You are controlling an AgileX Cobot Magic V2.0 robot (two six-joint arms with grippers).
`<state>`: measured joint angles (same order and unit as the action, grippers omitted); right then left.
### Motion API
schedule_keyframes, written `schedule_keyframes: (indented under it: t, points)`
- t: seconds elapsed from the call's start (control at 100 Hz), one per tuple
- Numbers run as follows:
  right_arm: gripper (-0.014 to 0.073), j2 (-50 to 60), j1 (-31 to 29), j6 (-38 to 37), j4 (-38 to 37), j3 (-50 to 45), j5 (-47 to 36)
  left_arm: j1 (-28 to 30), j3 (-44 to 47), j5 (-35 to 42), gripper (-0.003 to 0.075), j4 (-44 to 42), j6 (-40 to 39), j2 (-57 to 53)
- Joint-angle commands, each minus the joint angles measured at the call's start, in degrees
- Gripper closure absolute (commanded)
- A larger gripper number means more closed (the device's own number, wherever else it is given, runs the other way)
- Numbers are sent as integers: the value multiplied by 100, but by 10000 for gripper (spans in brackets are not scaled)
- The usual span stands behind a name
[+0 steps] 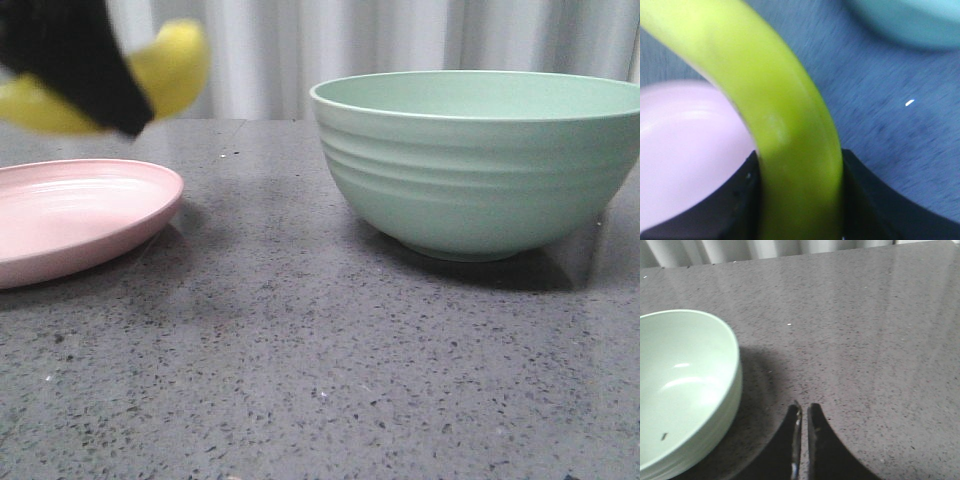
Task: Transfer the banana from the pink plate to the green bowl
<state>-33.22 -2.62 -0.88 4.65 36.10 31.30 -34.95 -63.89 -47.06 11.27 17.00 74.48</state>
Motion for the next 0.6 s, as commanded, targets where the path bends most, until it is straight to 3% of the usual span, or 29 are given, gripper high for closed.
schedule_keyframes:
  t: [0.0, 0.17, 0.29, 0.59]
  points:
    - [601, -170, 177, 88, 66, 511, 30, -302, -435, 163, 741, 132, 22, -329]
    - [361, -483, 697, 88, 590, 1189, 380, -966, -595, 174, 741, 132, 22, -369]
    - [218, -754, 1140, 88, 1377, 1589, 425, -1342, -595, 343, 741, 132, 22, -319]
    - [186, -1829, 2213, 88, 2381, 2128, 228, -2013, -595, 720, 741, 181, 22, -119]
